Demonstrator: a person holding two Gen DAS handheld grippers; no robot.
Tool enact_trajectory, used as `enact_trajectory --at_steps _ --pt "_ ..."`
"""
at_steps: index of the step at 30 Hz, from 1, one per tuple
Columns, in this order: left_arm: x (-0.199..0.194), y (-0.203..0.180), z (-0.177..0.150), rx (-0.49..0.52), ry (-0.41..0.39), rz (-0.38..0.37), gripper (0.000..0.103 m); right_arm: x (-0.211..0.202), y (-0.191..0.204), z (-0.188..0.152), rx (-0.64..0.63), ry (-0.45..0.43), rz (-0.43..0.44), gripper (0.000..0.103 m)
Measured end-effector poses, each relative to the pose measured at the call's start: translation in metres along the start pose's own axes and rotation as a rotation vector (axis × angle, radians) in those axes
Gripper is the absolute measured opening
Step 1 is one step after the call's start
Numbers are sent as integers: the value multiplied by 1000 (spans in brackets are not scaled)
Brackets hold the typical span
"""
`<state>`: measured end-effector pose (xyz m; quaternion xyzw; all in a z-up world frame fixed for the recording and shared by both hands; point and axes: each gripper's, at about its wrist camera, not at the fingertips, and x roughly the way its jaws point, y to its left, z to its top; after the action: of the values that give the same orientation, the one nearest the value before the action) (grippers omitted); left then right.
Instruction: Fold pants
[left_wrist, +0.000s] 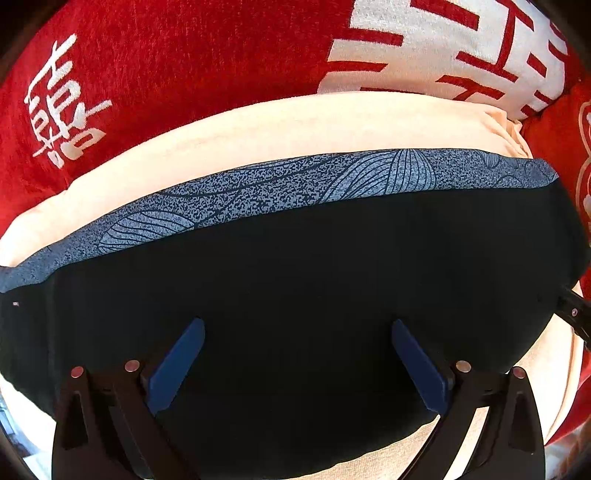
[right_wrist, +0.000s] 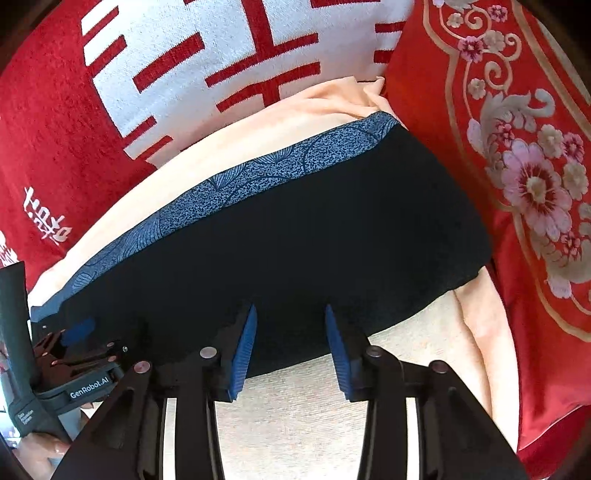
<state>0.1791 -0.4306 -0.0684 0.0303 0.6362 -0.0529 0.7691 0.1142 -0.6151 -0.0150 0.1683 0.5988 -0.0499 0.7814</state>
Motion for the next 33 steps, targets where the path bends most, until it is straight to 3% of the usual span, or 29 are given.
enact_trajectory --at_steps 17,24,33 --pt "7 7 3 -28 22 2 102 7 6 7 -43 55 15 51" --pt "7 5 4 -26 35 4 102 10 10 10 -51 61 41 63" --pt "1 4 4 -47 45 26 102 -1 -4 2 24 68 81 64"
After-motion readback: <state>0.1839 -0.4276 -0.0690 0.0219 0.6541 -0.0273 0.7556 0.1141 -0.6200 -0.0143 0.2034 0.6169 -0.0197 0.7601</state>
